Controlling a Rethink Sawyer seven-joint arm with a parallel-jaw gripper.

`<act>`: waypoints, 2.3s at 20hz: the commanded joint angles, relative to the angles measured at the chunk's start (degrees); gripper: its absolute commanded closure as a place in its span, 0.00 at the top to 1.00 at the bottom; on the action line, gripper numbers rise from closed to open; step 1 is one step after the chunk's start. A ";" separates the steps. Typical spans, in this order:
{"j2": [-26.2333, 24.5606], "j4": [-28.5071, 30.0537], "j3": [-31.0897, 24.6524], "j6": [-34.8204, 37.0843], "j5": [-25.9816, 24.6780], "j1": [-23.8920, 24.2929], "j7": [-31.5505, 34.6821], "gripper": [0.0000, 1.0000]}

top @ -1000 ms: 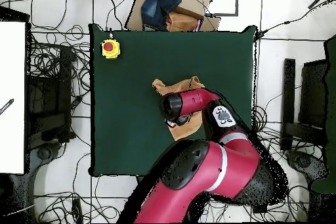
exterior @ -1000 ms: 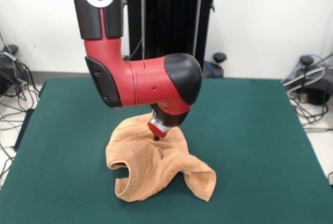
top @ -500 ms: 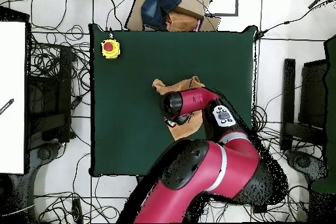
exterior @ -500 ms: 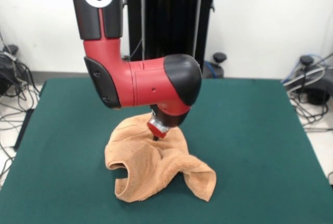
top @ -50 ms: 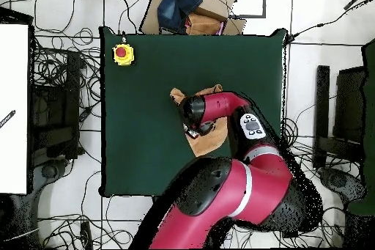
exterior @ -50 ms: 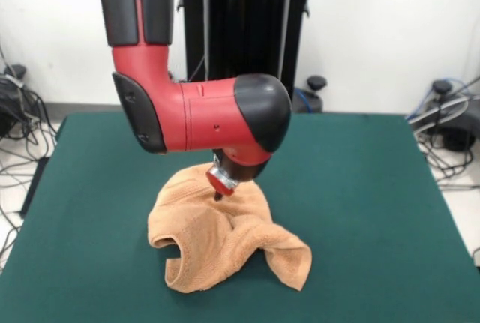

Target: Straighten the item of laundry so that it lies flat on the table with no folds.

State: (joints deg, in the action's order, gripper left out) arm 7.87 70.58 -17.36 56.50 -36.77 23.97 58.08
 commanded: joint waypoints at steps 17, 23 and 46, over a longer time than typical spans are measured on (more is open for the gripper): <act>-7.18 -17.05 1.94 4.00 13.78 -9.76 19.80 1.00; -6.56 -13.63 2.74 0.39 13.37 -9.31 16.32 1.00; -11.10 -17.33 1.07 -5.00 12.47 -10.67 14.73 1.00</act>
State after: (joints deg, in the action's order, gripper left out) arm -0.16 50.80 -16.59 58.97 -24.71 15.20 59.21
